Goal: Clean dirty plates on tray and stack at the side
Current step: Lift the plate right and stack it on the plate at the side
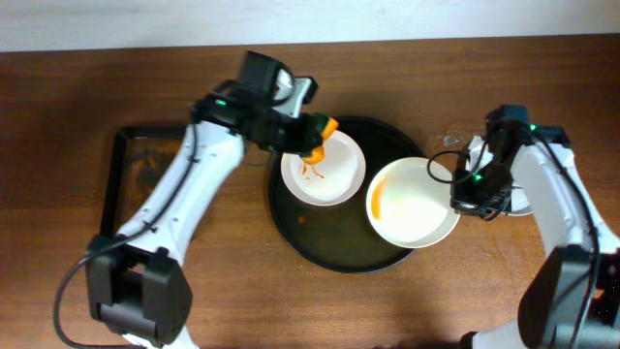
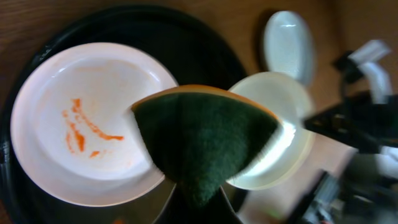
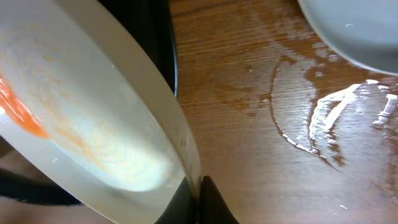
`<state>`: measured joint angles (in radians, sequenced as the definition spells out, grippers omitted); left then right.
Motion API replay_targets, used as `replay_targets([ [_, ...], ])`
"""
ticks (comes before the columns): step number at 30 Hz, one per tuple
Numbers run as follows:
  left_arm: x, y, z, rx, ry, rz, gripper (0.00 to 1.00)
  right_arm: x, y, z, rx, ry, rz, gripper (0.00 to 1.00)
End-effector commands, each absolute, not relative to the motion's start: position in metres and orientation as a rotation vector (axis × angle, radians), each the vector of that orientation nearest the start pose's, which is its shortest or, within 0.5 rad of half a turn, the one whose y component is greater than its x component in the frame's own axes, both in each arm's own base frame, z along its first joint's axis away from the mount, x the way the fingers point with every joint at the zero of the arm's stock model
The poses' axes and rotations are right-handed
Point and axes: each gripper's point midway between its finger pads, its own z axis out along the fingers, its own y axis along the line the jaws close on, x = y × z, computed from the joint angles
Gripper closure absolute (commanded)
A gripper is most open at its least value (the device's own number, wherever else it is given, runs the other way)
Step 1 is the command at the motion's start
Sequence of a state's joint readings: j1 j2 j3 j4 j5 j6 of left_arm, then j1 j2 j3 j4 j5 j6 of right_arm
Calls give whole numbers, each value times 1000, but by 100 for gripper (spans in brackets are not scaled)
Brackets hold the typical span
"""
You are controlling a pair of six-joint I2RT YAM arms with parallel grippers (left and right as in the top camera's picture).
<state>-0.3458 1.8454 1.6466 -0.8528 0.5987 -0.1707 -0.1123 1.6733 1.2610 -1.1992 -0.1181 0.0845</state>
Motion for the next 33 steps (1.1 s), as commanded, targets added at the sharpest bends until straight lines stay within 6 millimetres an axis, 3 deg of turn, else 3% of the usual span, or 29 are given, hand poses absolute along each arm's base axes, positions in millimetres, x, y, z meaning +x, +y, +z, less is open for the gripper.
replay_targets([
  [1, 373, -238, 253, 661, 2280, -1462, 100, 291, -19, 111, 282, 3068, -186, 96],
  [3, 375, -211, 269, 619, 2192, -1585, 100, 294, -18, 122, 231, 2974, -520, 96],
  [5, 378, -196, 279, 576, 2139, -1651, 100, 299, -8, 133, 188, 2872, -678, 96],
  [8, 381, -184, 285, 541, 2107, -1681, 100, 309, 16, 155, 171, 2791, -667, 96],
  [14, 387, -180, 271, 511, 2184, -1588, 100, 323, 11, 218, 211, 2677, -687, 96],
  [21, 389, -178, 267, 504, 2206, -1555, 100, 317, -9, 235, 201, 2597, -895, 96],
  [23, 392, -173, 253, 472, 2284, -1463, 100, 320, 2, 248, 163, 2489, -971, 96],
  [27, 395, -168, 243, 448, 2341, -1390, 100, 323, 53, 266, -19, 2316, -993, 96],
  [31, 396, -157, 225, 402, 2447, -1265, 100, 324, 49, 271, 18, 2283, -1013, 96],
  [33, 401, -142, 207, 337, 2550, -1097, 100, 322, 43, 257, 150, 2364, -909, 96],
])
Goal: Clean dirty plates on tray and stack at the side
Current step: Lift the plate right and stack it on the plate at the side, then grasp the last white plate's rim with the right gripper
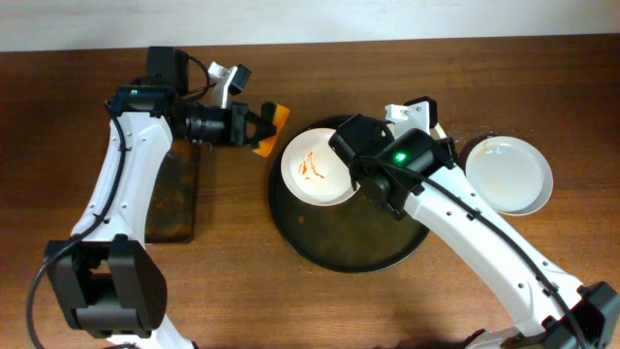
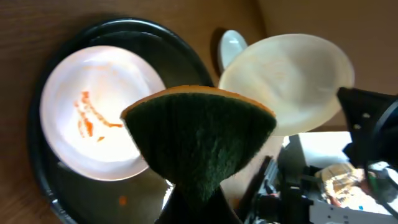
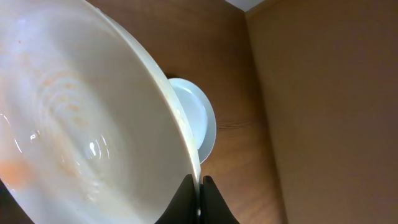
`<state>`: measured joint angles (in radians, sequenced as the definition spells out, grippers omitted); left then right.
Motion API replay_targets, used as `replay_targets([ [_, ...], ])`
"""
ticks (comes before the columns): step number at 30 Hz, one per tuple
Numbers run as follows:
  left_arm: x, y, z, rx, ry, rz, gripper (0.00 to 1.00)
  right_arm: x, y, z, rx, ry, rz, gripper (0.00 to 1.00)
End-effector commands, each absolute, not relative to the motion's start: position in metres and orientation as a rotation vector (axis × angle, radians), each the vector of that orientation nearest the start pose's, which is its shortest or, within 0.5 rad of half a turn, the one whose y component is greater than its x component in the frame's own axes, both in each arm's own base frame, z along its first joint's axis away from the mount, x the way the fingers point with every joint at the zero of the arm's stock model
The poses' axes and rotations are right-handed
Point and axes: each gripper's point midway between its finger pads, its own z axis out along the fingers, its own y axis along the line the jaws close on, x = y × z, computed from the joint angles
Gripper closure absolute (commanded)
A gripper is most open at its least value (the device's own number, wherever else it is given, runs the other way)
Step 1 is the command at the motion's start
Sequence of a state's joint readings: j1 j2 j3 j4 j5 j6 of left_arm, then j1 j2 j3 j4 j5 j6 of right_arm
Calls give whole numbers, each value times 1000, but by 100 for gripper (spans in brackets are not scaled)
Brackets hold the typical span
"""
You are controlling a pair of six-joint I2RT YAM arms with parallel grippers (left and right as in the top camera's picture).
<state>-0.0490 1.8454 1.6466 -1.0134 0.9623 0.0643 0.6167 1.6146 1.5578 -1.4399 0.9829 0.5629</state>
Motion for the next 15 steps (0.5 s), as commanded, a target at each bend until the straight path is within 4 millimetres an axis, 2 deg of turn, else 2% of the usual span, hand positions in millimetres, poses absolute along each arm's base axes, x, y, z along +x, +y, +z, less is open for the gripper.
replay_targets([
  [1, 404, -119, 186, 229, 2676, -883, 100, 321, 30, 243, 244, 2457, -843, 96],
  [4, 404, -66, 157, 47, 2833, -428, 100, 318, -22, 224, 526, 2588, -758, 96],
  [5, 402, -55, 154, 9, 2856, -344, 100, 315, -46, 218, 666, 2621, -709, 96],
  [7, 401, -56, 154, 12, 2861, -340, 100, 325, -67, 207, 726, 2686, -513, 96],
  [8, 401, -58, 154, 20, 2861, -344, 100, 333, -84, 202, 812, 2683, -346, 96],
  [9, 400, -61, 154, 28, 2862, -345, 100, 334, -99, 201, 887, 2654, -298, 96],
  [10, 400, -64, 154, 39, 2863, -346, 100, 336, -122, 200, 985, 2605, -262, 96],
  [12, 399, -69, 154, 59, 2863, -348, 100, 332, -154, 199, 1102, 2538, -269, 96],
  [15, 398, -75, 154, 79, 2864, -351, 100, 330, -184, 187, 1202, 2504, -290, 96],
])
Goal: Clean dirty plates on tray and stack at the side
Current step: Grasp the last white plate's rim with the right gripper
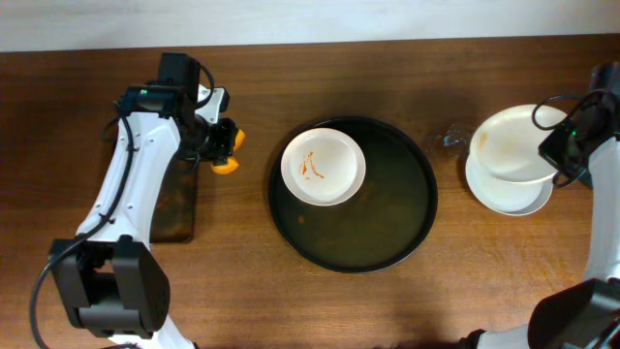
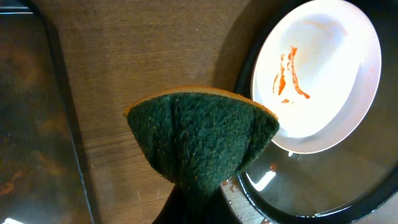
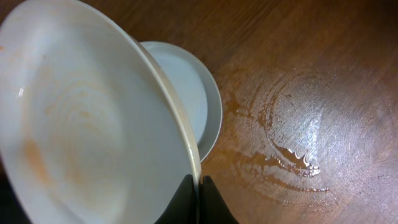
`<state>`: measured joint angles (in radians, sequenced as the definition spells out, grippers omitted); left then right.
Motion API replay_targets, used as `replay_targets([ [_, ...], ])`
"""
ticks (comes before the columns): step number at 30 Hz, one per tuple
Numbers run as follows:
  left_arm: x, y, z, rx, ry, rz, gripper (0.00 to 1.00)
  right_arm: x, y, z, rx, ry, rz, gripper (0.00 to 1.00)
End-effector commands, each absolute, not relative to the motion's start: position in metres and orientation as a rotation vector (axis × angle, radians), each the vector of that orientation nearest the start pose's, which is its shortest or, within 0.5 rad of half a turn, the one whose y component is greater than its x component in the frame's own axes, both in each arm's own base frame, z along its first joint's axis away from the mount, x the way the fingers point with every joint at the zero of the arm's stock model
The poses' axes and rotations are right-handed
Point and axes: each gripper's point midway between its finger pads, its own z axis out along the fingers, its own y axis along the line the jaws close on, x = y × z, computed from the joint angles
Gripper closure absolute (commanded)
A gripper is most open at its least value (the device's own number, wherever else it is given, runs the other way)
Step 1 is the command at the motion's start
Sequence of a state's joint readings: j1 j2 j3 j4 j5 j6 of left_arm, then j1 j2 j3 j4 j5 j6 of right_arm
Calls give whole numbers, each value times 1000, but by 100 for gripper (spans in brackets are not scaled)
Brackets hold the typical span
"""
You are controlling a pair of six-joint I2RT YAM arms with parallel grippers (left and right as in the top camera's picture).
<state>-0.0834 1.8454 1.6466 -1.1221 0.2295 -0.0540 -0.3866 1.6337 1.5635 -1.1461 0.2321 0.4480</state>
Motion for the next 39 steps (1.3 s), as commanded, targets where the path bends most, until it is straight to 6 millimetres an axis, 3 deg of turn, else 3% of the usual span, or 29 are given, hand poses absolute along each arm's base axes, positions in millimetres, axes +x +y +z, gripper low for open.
replay_targets([
  [1, 398, -75, 154, 80, 2864, -351, 100, 332, -192, 176, 1222, 2517, -306, 96],
  [5, 395, -75, 153, 78, 2876, -352, 100, 348, -206, 132, 1235, 2584, -326, 94],
  [7, 395, -75, 153, 78, 2877, -351, 100, 348, -206, 129, 1237, 2590, -325, 62],
  [9, 395, -75, 153, 78, 2877, -351, 100, 348, -194, 125, 1212, 2636, -244, 51],
  [10, 395, -74, 153, 77, 2877, -348, 100, 359, -169, 123, 1082, 2710, -42, 50],
  [11, 395, -74, 153, 77, 2877, -347, 100, 380, -104, 129, 773, 2772, 397, 50],
  [13, 395, -74, 153, 77, 2877, -347, 100, 388, -46, 138, 502, 2795, 638, 50],
  [16, 395, -74, 153, 77, 2878, -347, 100, 397, 40, 132, 154, 2861, 590, 50],
  [20, 395, -74, 153, 77, 2880, -347, 100, 405, 113, 115, -62, 2867, 362, 49],
  [23, 395, -74, 153, 77, 2880, -347, 100, 407, 135, 86, -45, 2912, 317, 49],
  [25, 395, -74, 153, 77, 2880, -347, 100, 406, 152, 53, -80, 2967, 335, 50],
  [29, 394, -74, 153, 77, 2880, -348, 100, 397, 154, 7, -12, 3082, 312, 56],
  [30, 394, -74, 153, 78, 2880, -350, 100, 394, 153, -1, -9, 3105, 308, 62],
  [32, 394, -75, 153, 77, 2879, -352, 100, 392, 155, -2, -11, 3114, 324, 79],
  [35, 394, -78, 153, 91, 2880, -355, 100, 375, 151, -2, 0, 3185, 309, 96],
  [39, 390, -116, 154, 228, 2857, -373, 100, 350, 143, -1, 16, 3293, 267, 96],
])
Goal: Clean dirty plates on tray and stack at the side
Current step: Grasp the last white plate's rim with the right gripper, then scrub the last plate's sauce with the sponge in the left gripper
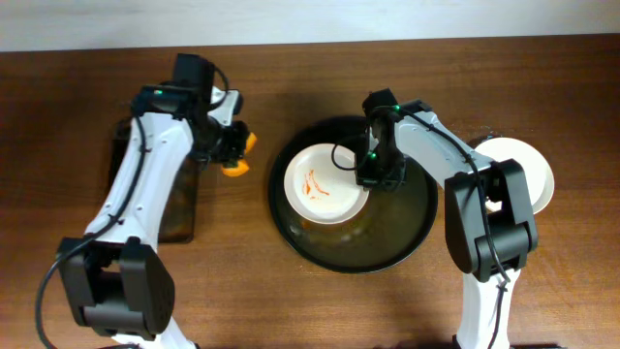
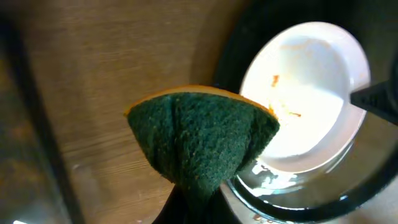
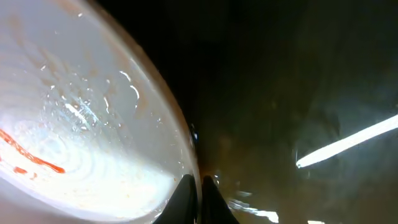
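Observation:
A small white plate (image 1: 323,189) (image 3: 81,118) (image 2: 305,93) with red streaks lies in the left half of the round black tray (image 1: 402,228). My right gripper (image 1: 373,176) (image 3: 199,186) is shut on this plate's right rim, one finger on each side of the edge. My left gripper (image 1: 232,155) (image 2: 199,205) hovers over the wood just left of the tray, shut on a green and orange sponge (image 1: 239,153) (image 2: 202,140). White plates (image 1: 533,179) lie stacked on the table to the right of the tray.
A dark rectangular tray (image 1: 179,199) lies at the left under my left arm. The black tray's floor (image 3: 298,93) is wet and shiny. My right arm stretches across the tray's right side.
The larger plate that my right gripper held over the right-hand stack now lies on it. That gripper has moved to the tray and shut on the streaked plate's rim. The sponge moved slightly toward the tray.
First my left gripper held the sponge over the streaked plate while my right held a larger smeared plate at the tray's right edge. Then the sponge was left of the tray and the larger plate was raised. Later that plate hung over the right-hand stack, where it now lies.

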`<state>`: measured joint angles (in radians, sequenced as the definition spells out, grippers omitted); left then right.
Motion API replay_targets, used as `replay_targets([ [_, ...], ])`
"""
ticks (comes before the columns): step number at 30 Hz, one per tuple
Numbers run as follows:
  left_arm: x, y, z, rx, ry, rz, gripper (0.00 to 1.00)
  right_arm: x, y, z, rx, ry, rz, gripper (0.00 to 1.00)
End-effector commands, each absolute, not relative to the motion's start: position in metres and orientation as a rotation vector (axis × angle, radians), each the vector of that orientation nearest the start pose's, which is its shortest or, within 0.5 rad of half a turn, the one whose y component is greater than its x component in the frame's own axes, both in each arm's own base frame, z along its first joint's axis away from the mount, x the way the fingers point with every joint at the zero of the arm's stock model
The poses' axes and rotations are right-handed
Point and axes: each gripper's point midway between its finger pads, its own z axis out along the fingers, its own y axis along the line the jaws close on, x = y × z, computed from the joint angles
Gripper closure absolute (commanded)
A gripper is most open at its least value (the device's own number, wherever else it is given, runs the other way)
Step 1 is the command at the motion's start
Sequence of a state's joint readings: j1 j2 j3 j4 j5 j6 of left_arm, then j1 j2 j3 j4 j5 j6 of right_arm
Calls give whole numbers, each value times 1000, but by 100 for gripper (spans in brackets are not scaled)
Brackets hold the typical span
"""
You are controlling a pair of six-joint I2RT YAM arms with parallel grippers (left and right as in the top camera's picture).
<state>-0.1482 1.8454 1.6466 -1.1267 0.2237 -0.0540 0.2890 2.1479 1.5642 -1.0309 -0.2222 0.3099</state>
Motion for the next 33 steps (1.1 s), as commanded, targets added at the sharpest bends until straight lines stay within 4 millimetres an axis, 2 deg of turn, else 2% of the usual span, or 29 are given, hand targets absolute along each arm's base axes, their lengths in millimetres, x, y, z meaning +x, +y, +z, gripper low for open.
replay_targets([
  [1, 390, -124, 154, 251, 2850, -378, 100, 342, 141, 0, 17, 3327, 252, 96],
  [3, 389, -136, 150, 210, 2864, -394, 100, 331, 137, 2, 25, 3371, 232, 96],
  [5, 381, -152, 132, 178, 2890, -460, 100, 331, 137, 2, 25, 3374, 226, 96],
  [7, 371, -173, 121, 229, 2890, -582, 100, 331, 137, 2, 25, 3374, 226, 96],
  [8, 360, -192, 107, 292, 2888, -637, 100, 331, 137, 2, 25, 3374, 226, 96],
  [14, 330, -254, 61, 401, 2843, -709, 100, 330, 137, 2, 26, 3377, 225, 96],
  [17, 327, -261, 44, 271, 2888, -733, 100, 330, 136, 2, 26, 3378, 225, 96],
  [20, 320, -275, 23, 269, 2937, -865, 100, 329, 136, 3, 26, 3381, 223, 96],
  [25, 317, -272, -8, 244, 3002, -829, 100, 328, 136, 3, 27, 3385, 221, 96],
  [29, 340, -237, -25, 179, 2977, -483, 100, 326, 135, 3, 28, 3393, 218, 96],
  [33, 356, -202, -30, 107, 2946, -239, 100, 325, 135, 4, 17, 3400, 215, 96],
])
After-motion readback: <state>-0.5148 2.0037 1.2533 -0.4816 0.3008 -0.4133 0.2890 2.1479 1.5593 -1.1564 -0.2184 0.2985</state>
